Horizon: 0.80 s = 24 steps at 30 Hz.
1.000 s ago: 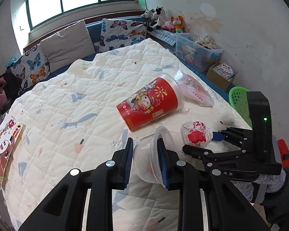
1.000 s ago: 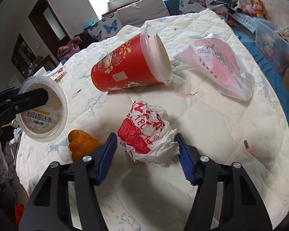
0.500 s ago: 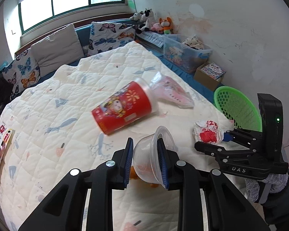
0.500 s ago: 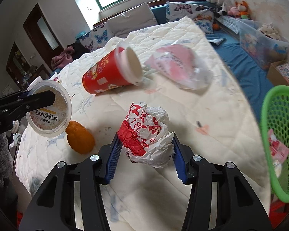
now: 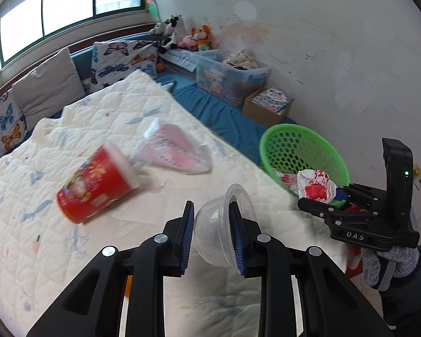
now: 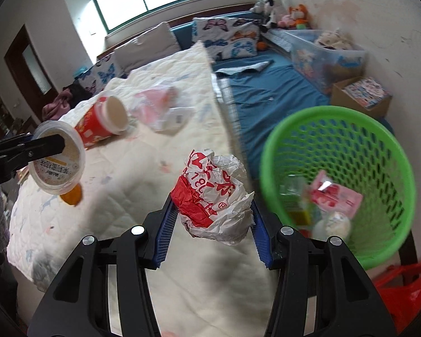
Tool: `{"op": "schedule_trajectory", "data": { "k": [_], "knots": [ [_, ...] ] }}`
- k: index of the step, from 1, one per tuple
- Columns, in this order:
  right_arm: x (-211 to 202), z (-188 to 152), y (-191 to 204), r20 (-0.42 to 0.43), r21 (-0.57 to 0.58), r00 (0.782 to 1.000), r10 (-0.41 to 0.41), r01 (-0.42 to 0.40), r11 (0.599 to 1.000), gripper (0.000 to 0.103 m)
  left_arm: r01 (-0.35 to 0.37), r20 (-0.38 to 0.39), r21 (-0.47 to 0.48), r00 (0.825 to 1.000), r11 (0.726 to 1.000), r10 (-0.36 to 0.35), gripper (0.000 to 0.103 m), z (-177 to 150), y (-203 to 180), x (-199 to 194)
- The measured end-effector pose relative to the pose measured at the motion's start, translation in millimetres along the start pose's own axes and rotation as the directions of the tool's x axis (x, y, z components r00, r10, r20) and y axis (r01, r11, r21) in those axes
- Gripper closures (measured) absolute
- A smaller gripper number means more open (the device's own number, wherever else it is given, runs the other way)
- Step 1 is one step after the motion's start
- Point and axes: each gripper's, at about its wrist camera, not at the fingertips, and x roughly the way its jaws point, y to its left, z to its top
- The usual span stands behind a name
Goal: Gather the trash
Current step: 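Carry the paper wrapper over the green basket and open the right tool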
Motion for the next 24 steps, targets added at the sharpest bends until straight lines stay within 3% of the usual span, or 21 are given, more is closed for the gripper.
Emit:
{"op": "schedule_trajectory", "data": {
  "k": [13, 24],
  "knots": [
    [-17, -9, -98, -0.013, 0.119, 0.989, -0.148, 0.149, 0.982, 0.052, 0.088, -0.039, 0.084, 0.996, 0.993, -0.085, 0.078, 33, -87, 42],
    [-8, -13, -141, -0.047, 0.169, 0.976, -0.214, 0.219, 0.961, 0.05, 0.12, -0.091, 0.113, 0.99, 0.986, -0.11, 0.078, 49, -125, 77]
  ]
}}
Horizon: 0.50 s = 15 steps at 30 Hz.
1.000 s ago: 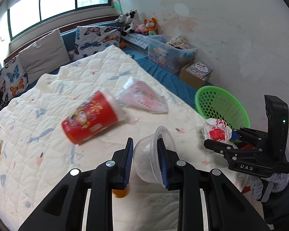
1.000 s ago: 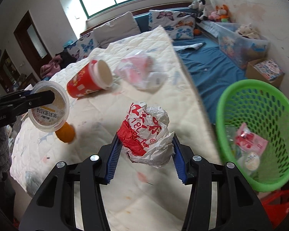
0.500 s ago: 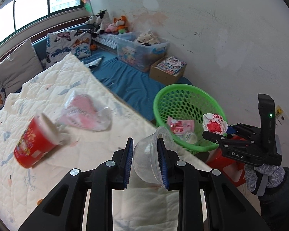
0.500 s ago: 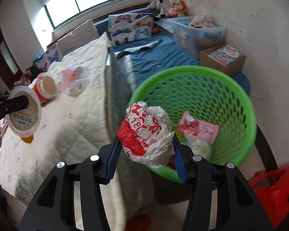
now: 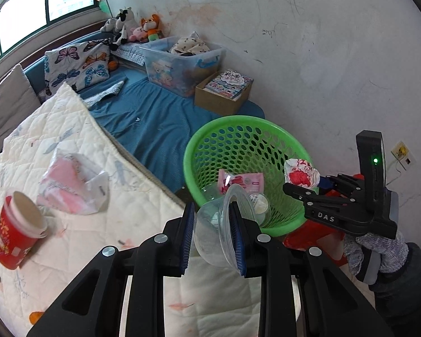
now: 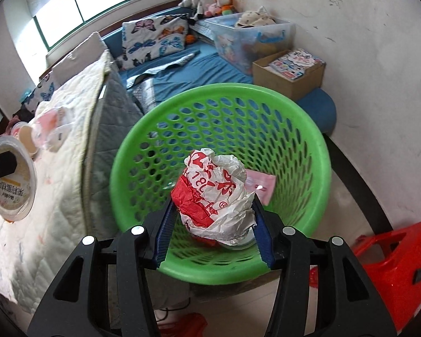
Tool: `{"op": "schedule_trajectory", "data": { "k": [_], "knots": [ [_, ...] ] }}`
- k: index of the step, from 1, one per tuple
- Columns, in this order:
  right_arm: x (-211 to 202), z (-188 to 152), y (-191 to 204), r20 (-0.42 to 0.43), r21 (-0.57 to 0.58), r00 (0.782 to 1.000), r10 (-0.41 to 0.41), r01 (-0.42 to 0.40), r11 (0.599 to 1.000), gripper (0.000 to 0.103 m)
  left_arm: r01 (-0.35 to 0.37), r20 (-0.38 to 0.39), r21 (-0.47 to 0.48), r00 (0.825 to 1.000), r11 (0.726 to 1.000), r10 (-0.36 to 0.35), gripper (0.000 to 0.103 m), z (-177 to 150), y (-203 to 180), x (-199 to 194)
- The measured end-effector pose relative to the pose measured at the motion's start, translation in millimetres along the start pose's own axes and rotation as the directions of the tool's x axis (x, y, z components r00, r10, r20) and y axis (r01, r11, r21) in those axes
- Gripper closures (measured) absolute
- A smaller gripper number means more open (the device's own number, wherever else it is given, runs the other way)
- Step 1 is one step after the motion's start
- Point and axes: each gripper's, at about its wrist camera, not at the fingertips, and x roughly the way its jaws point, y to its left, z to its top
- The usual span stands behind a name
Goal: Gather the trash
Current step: 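Carry the paper wrapper over the green basket and open the right tool, then carry the clear tub over the green basket and open the left tool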
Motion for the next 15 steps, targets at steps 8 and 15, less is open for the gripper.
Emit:
{"op": "schedule_trajectory", "data": {
  "k": [8, 15],
  "knots": [
    [5, 8, -18, 0.01, 0.032, 1.0, -0.026, 0.026, 0.999, 0.047, 0.012, -0.034, 0.013, 0.999, 1.0, -0.012, 0.078, 12, -17, 30],
    [4, 10, -27, 0.019, 0.043, 0.999, -0.041, 0.04, 0.998, 0.044, 0.025, -0.057, 0.03, 0.998, 0.999, -0.023, 0.078, 18, -31, 50]
  ]
}}
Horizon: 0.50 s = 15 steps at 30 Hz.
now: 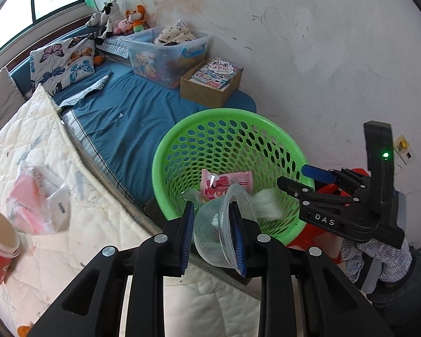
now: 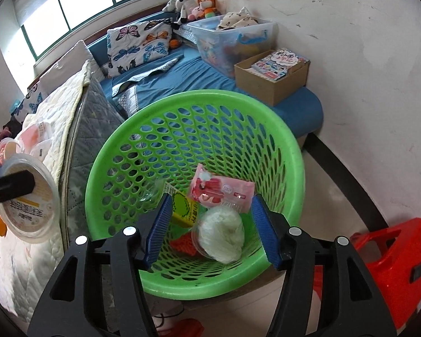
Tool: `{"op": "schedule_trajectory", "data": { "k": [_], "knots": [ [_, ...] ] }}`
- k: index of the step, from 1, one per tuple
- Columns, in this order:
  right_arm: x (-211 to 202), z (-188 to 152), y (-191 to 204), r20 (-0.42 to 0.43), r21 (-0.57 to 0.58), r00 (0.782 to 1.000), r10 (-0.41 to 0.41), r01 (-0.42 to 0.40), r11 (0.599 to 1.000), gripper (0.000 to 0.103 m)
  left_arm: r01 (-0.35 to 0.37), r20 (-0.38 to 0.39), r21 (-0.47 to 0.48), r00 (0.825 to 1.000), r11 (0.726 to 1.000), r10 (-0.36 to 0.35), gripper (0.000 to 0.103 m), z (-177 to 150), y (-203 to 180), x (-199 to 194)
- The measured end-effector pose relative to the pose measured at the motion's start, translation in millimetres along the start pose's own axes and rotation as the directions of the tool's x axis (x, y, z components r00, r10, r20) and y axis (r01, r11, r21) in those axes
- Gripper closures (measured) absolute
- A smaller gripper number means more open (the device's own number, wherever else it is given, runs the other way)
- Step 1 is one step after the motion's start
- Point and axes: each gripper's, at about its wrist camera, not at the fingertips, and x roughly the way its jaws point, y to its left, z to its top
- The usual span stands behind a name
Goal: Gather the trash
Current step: 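Carry the clear tub over the green basket and open the left tool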
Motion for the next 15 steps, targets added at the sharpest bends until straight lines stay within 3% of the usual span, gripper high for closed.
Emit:
{"op": "schedule_trajectory", "data": {
  "k": [15],
  "knots": [
    [-26, -11, -11, 0.038, 0.005, 0.999, 0.011, -0.011, 1.0, 0.044, 0.018, -0.05, 0.02, 0.999, 1.0, -0.017, 0.078, 10, -22, 37]
  ]
}}
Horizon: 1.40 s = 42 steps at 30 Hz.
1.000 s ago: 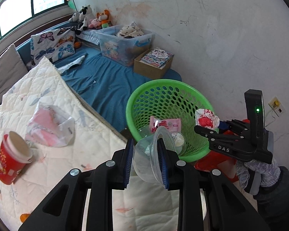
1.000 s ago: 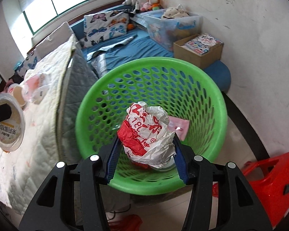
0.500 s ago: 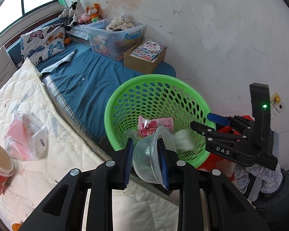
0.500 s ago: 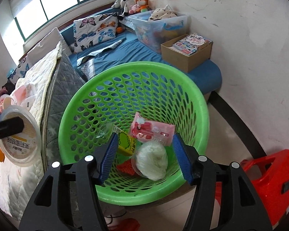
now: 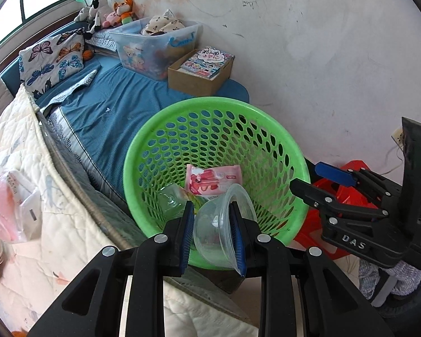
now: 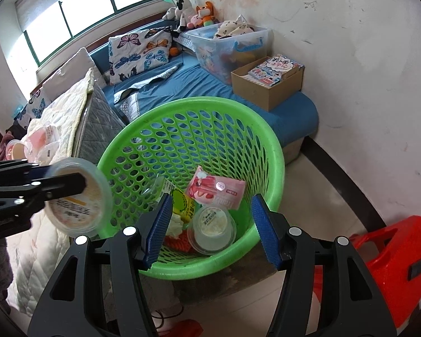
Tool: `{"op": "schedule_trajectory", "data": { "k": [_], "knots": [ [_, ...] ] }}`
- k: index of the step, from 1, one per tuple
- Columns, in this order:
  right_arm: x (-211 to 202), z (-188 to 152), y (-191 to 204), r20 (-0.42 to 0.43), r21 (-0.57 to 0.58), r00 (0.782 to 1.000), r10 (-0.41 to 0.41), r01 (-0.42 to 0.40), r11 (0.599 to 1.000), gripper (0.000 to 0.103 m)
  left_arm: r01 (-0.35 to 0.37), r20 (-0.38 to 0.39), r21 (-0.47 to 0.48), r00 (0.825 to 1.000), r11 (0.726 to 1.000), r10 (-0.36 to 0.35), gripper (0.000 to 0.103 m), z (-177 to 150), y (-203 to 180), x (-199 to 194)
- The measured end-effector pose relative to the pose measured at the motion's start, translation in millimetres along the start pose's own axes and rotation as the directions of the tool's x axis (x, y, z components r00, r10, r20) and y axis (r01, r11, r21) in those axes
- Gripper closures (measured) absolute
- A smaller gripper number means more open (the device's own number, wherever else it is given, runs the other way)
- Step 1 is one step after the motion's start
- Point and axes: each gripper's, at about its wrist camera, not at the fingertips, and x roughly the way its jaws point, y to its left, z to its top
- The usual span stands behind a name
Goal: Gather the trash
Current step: 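Carry the clear tub over the green basket and open the left tool, then return the left tool to the mattress and grasp the orange peel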
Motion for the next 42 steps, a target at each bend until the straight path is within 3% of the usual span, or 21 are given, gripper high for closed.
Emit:
{"op": "schedule_trajectory", "data": {
  "k": [9, 13, 22, 33, 42],
  "knots": [
    [-10, -2, 3, 0.014, -0.001, 1.0, 0.016, -0.016, 1.0, 0.044, 0.0, -0.01, -0.013, 1.0, 1.0, 0.0, 0.077, 0, -5, 4],
    [-13, -2, 6, 0.02, -0.003, 1.0, 0.02, -0.02, 1.0, 0.044, 0.0, -0.004, -0.026, 1.0, 1.0, 0.0, 0.063, -1, -3, 4],
    [-19, -7, 17, 0.024, -0.011, 0.999, 0.04, -0.04, 0.999, 0.044, -0.003, 0.034, -0.068, 0.999, 0.998, 0.005, 0.062, -15, 10, -19],
    [-22, -15, 44, 0.013, -0.047, 0.997, 0.081, -0.081, 0.996, 0.044, -0.077, 0.094, -0.176, 0.991, 0.981, 0.095, 0.062, -59, 56, -67],
    [-24, -15, 71, 0.011, -0.089, 0.993, 0.114, -0.112, 0.99, 0.043, -0.176, 0.104, -0.286, 0.971, 0.942, 0.213, 0.062, -110, 113, -104]
  ]
}}
